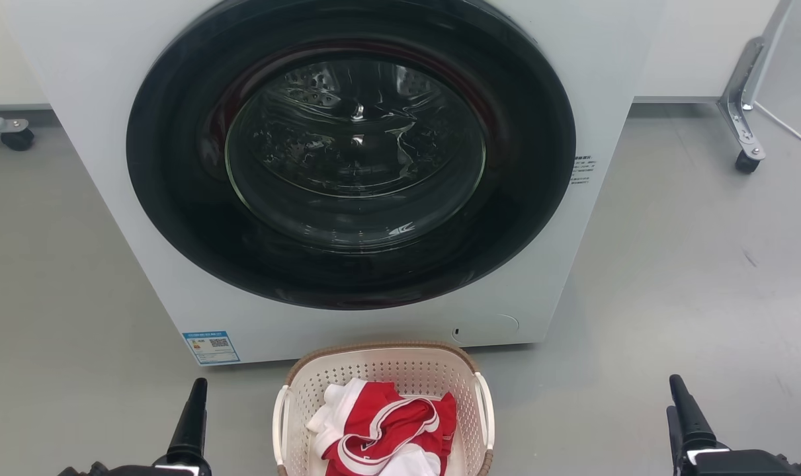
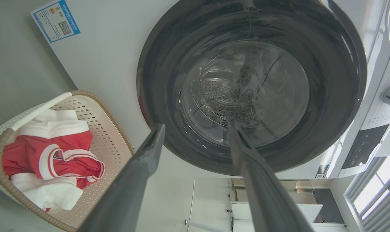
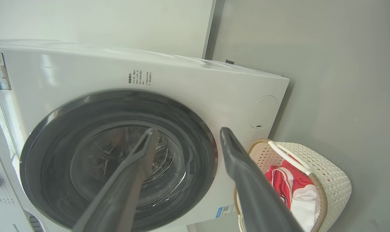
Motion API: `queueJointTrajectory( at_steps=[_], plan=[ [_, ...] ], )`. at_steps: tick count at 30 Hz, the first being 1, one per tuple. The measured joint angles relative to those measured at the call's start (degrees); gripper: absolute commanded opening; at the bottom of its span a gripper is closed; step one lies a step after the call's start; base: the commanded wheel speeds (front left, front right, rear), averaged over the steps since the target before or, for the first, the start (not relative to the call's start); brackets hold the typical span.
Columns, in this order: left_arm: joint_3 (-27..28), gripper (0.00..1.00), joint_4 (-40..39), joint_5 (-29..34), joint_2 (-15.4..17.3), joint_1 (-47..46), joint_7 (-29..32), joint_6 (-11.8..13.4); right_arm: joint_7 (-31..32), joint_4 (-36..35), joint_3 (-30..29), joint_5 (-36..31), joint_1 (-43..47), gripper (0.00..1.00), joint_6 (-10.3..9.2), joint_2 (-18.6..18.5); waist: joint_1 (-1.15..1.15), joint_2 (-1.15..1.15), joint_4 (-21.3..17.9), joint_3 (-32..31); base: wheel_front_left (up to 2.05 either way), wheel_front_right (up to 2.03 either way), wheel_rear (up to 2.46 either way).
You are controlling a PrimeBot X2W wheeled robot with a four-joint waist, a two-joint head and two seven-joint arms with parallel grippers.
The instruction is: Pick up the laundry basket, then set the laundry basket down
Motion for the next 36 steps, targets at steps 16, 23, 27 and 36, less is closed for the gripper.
queueJointTrajectory(
  at_steps=[16, 23, 27, 36],
  plan=[
    [-3.37, 1.0, -2.83, 16.27, 1.25, 0.26, -3.39, 3.44, -3.33, -1.13, 6.01, -18.34, -0.51, 1.0, -2.49, -1.07, 0.0, 0.0, 0.12, 0.25, 0.0, 0.0, 0.0],
    [-5.44, 1.0, -3.91, 24.76, 2.18, 0.33, -4.64, 4.75, -4.91, -1.59, 7.97, -25.48, -1.14, 1.0, -3.53, -1.23, 0.0, 0.0, 0.11, 0.4, 0.0, 0.0, 0.0],
    [-6.53, 1.0, -4.43, 28.92, 2.48, 0.51, -5.56, 5.39, -5.57, -1.81, 9.02, -29.3, -1.19, 1.0, -4.15, -1.25, 0.0, 0.0, 0.1, 0.45, 0.0, 0.0, 0.0],
    [-7.69, 1.0, -5.57, 36.62, 2.78, 0.8, -7.37, 6.66, -7.43, -2.12, 10.36, -36.88, -1.18, 1.0, -5.25, -1.27, 0.0, 0.0, 0.11, 0.44, 0.0, 0.0, 0.0]
  ],
)
